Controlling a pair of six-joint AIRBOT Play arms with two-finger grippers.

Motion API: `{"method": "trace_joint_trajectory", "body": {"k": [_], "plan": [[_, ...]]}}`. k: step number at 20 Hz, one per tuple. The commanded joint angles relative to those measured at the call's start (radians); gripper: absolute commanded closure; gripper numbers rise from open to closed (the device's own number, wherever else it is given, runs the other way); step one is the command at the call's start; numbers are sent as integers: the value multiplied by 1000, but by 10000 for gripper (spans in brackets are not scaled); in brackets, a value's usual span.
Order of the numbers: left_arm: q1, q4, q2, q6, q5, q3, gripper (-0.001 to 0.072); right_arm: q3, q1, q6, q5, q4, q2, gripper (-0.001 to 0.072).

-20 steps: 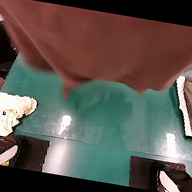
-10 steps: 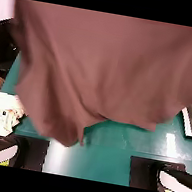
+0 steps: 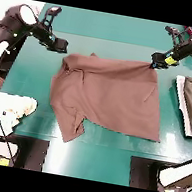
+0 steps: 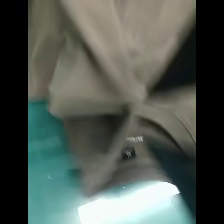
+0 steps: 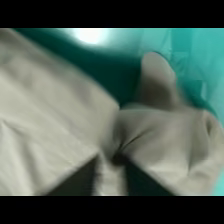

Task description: Fold the shirts.

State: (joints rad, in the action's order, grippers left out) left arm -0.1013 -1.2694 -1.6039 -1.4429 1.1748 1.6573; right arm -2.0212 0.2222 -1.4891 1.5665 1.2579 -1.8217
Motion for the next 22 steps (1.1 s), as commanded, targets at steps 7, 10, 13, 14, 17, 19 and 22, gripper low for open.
{"method": "trace_joint_trajectory", "body": {"k": [7,10,13,14,17,19,22], "plan": [[179,-3,171,-14,185,-151,55,300,-180,105,-61,-371,202,325],[188,7,353,-15,134,-462,54,520,-208,122,-99,-376,368,325],[188,92,487,-15,59,-761,54,648,-206,122,-110,-377,472,324],[188,123,512,-15,35,-833,54,684,-206,122,-126,-376,501,324],[188,209,539,19,-11,-980,55,758,-206,122,-150,-376,565,324],[188,262,539,39,-48,-1040,55,788,-206,122,-153,-376,592,324],[188,315,539,57,-110,-1098,55,790,-206,122,-152,-377,604,324]]}}
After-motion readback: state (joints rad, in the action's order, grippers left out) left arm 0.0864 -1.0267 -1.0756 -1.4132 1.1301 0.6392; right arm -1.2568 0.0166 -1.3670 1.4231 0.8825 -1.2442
